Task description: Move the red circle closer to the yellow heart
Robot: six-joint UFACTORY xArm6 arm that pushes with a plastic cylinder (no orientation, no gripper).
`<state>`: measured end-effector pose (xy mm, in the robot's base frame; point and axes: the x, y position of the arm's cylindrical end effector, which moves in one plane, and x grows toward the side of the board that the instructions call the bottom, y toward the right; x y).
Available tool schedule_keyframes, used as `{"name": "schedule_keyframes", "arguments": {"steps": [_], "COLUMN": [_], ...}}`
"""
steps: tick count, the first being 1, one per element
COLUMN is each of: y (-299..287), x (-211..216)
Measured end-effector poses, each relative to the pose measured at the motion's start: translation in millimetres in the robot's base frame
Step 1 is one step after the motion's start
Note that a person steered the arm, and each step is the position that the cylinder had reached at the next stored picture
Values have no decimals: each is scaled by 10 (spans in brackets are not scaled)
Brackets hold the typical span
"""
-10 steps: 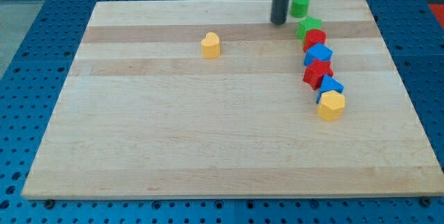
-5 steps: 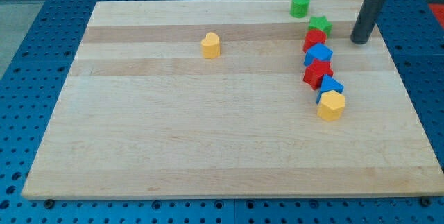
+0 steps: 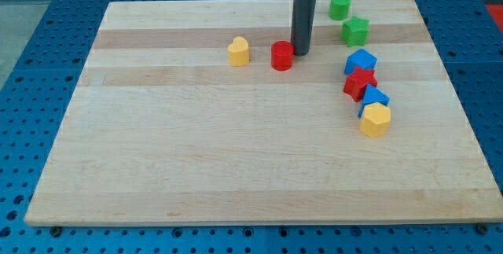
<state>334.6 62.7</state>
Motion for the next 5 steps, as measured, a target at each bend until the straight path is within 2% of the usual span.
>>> {"name": "schedule_keyframes", "arguments": {"steps": [2, 4, 5], "y": [543, 141, -127], "x": [190, 307, 202]}}
